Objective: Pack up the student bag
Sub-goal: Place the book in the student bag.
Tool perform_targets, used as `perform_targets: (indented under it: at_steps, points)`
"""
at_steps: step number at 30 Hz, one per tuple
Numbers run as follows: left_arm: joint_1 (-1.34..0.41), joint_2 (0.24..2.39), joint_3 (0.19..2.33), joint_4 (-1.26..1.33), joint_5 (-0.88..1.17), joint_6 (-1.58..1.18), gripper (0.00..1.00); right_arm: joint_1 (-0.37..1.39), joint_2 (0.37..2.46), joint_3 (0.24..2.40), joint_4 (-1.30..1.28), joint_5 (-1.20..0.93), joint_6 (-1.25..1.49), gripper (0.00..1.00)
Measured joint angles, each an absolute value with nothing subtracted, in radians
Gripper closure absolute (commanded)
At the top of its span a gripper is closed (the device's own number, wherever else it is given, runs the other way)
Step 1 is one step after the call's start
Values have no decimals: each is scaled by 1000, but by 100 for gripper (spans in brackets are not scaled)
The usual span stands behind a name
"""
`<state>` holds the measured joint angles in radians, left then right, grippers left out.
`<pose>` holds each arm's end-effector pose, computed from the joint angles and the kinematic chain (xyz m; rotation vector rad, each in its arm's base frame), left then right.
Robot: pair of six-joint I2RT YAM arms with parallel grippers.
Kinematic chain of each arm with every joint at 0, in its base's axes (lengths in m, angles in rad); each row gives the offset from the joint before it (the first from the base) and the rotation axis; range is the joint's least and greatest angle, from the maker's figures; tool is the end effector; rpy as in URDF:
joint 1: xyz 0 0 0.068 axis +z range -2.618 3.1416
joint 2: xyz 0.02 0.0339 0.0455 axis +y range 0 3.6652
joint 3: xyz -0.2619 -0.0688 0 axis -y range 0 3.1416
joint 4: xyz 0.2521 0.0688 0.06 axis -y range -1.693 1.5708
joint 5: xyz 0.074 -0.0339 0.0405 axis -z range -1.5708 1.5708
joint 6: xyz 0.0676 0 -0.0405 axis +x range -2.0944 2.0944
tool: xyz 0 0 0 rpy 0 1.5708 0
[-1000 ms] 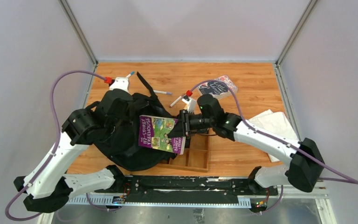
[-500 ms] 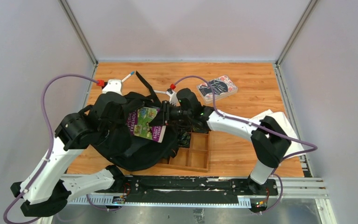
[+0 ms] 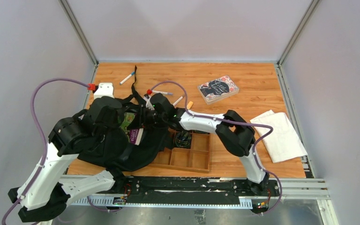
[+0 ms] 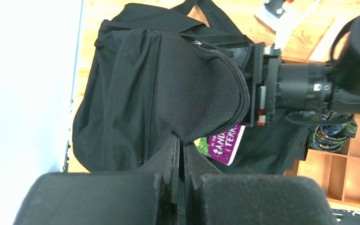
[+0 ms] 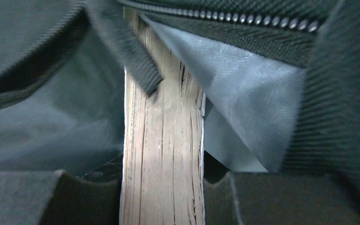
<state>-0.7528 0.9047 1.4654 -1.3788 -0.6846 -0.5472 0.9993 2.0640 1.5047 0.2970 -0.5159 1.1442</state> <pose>0.1213 -0.0550 0.4121 -0.0806 2.1718 0.0958 0.2520 0.4535 0.2268 -0.2929 2.2902 1.8096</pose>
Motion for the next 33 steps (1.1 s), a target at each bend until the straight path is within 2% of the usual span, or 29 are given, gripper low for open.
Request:
perform_targets:
  at_steps: [13, 20, 22, 26, 30, 33]
  points:
    - [-748, 900, 1466, -1391, -688, -561, 100, 1052, 2207, 1703, 155, -467, 1129, 100]
    - [-748, 899, 1466, -1394, -677, -577, 100, 1076, 2365, 1927, 99, -394, 1136, 100]
    - [-748, 898, 1466, -1396, -676, -579, 100, 1082, 2407, 1986, 78, -392, 1132, 89]
    - [-748, 898, 1466, -1398, -677, -580, 100, 1089, 2416, 1996, 47, -397, 1111, 46]
    - [-748, 898, 1466, -1399, -678, -580, 100, 1089, 2407, 1985, 37, -415, 1076, 12]
    - [-748, 898, 1466, -1399, -678, -583, 100, 1089, 2377, 1949, 10, -427, 1035, 5]
